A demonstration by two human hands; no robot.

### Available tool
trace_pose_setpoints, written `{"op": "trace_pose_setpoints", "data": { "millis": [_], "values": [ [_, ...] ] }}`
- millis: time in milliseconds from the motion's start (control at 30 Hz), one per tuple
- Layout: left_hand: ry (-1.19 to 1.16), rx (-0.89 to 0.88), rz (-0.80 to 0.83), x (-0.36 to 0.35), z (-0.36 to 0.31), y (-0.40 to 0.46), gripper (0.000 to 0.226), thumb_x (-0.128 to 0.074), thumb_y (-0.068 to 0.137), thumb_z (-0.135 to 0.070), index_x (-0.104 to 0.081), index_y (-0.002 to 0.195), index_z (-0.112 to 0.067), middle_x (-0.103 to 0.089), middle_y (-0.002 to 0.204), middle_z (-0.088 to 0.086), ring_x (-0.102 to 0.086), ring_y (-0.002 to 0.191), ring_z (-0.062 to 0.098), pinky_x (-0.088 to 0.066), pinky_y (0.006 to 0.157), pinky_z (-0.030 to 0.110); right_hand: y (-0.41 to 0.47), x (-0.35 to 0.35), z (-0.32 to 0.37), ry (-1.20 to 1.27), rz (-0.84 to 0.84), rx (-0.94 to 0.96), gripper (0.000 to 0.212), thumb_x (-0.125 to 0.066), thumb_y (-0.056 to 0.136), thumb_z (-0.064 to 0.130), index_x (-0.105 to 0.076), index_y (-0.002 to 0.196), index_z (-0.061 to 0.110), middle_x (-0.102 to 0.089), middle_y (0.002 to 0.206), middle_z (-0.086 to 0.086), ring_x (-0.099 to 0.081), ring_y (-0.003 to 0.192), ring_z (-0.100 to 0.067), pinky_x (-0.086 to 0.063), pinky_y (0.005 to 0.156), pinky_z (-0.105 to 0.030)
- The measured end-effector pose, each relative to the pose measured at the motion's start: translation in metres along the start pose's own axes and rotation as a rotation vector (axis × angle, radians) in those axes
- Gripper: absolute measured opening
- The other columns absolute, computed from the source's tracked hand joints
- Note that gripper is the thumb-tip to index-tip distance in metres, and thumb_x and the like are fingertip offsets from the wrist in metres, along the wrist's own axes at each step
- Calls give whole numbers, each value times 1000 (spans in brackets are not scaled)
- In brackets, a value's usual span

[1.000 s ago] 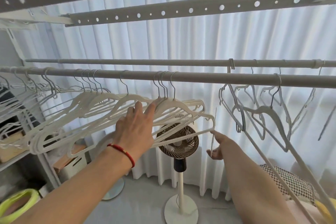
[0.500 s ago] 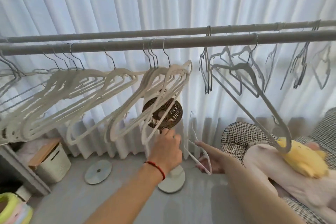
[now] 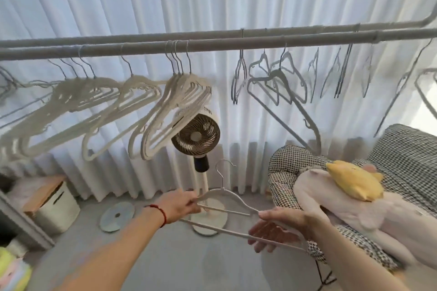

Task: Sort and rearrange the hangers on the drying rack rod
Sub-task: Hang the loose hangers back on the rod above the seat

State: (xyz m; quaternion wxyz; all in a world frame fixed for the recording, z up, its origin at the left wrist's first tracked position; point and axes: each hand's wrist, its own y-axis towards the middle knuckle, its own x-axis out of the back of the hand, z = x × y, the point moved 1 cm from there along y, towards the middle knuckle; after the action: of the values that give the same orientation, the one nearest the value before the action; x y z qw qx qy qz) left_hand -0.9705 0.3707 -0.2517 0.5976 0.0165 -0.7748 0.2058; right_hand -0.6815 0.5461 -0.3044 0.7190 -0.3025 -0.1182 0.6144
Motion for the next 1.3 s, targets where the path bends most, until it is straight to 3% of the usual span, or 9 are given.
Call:
{"op": "trace_pose_setpoints", "data": {
  "millis": [100,167,267,333,500,900,1067,1200,1300],
  "values": [
    [-119,68,73,32,-11,-43,29,-49,102,-49,-52,83,-28,-65,66,2,-63,54,11,-55,67,32,-10,-3,11,-416,-359,80,88,-61,76,85,-77,104,3,-78,101,-7,-73,94,-24,-54,81,-31],
    [-213,156,42,59,-27,-69,29,-44,106,-40,-53,85,-22,-57,60,3,-59,41,12,-55,55,36,-4,1,12,-695,-644,244,100,-40,69,99,-75,108,13,-73,97,8,-67,92,-14,-51,77,-28],
    [-387,277,32,98,-60,-101,27,-36,108,-21,-51,89,-9,-56,53,7,-56,36,22,-48,41,31,0,-7,20,-639,-830,377,66,-54,96,58,-59,138,8,-67,131,-8,-62,121,-25,-47,102,-36],
    [-431,288,-19,123,-85,-117,23,-34,105,-11,-52,94,-2,-55,51,10,-54,34,23,-46,40,29,-1,-22,25,-635,-817,386,44,-58,101,36,-62,135,9,-68,131,-9,-62,121,-25,-47,104,-34],
    [-466,332,-194,181,-139,-135,22,-41,100,-2,-62,99,3,-49,51,9,-38,33,18,-39,34,25,-1,-52,46,-581,-751,468,30,-60,100,25,-68,125,12,-72,114,-1,-66,102,-13,-47,87,-24],
    [-299,302,-414,268,-166,-98,22,-40,96,-7,-58,88,1,-57,63,15,-42,36,20,-38,37,21,-24,-27,56,-667,-759,451,18,-62,95,26,-75,108,28,-75,100,13,-69,92,-4,-58,86,-31],
    [-328,273,-410,283,-144,-84,24,-37,97,-3,-59,96,6,-58,60,15,-43,33,21,-38,38,23,-15,-18,79,-658,-772,432,16,-61,92,25,-73,101,31,-75,89,10,-71,85,-8,-61,80,-35],
    [-308,263,-337,283,-128,-74,26,-36,98,-4,-60,97,6,-58,66,16,-44,35,20,-39,37,23,-2,-24,121,-659,-804,497,18,-58,98,20,-72,109,24,-71,91,11,-67,84,-5,-54,76,-23],
    [-273,254,-308,283,-114,-67,28,-35,98,-4,-62,101,6,-59,69,17,-44,38,21,-42,43,27,11,-24,155,-592,-877,552,20,-58,99,21,-74,111,18,-72,92,8,-68,89,-11,-58,84,-33]
  ]
}}
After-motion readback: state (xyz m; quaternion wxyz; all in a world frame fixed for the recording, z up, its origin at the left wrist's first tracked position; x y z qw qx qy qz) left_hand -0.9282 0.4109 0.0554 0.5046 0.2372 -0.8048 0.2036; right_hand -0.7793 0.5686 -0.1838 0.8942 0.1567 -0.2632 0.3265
